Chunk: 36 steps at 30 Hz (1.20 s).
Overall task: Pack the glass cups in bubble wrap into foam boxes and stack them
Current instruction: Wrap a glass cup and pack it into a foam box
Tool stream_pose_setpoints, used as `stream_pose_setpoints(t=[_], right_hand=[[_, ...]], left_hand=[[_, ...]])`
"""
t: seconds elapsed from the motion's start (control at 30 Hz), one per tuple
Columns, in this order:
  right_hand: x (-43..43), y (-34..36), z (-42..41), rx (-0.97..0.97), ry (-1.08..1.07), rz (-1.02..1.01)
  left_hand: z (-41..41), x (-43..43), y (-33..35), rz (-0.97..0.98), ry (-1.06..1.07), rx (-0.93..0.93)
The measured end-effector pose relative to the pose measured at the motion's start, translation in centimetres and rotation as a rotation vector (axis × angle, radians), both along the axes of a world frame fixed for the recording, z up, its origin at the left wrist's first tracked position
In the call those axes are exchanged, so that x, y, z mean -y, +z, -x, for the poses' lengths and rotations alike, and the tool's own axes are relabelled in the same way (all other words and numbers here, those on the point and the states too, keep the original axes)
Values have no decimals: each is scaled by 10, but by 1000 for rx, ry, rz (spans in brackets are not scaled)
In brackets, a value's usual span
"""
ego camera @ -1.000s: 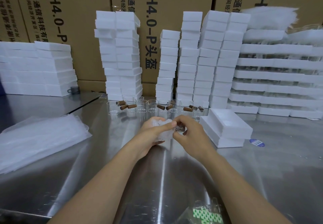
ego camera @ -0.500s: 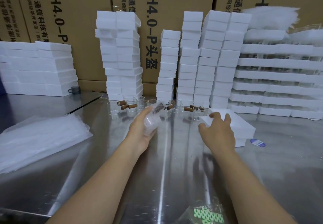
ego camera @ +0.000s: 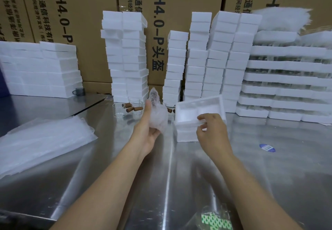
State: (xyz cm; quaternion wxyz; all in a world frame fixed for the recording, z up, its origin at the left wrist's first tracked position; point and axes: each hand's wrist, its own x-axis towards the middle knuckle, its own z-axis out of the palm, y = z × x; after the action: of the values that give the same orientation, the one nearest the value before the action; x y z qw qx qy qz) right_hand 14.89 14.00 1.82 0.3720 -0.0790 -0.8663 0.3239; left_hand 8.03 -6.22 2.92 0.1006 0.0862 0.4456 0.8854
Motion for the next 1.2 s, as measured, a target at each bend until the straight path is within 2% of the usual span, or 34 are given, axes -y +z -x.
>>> stream_pose_setpoints(t=[0.2,0.33,0.5,0.6,0.7,0.8,0.93,1.03,1.1,1.2], right_hand=[[16,2,-1,-106,132,-80],[21,-2,-1,-114,155,-132],[1,-1,-1,71,-157,-137],[-12,2,-5,-6,-229,-95],[-5,7,-8,-141,-77,-36],[21,7,-8,-171,135,-18],[40,2,-4,-119,256,-67],[40,-2,-5,2,284,-124],[39,-4,-4,111,245,-199],[36,-4,-2,167,44,-295]], left_hand=[[-5,4,13,-16,142,-115],[-1,13,18,-97,221,-60],[1,14,19,-102,256,-17],[3,12,17,-61,243,-54],[3,11,16,-35,222,-108],[2,9,16,-41,282,-137],[7,15,15,-69,406,-123],[14,25,15,-65,497,-74],[18,28,14,-54,500,-57],[21,27,11,1,480,-80]])
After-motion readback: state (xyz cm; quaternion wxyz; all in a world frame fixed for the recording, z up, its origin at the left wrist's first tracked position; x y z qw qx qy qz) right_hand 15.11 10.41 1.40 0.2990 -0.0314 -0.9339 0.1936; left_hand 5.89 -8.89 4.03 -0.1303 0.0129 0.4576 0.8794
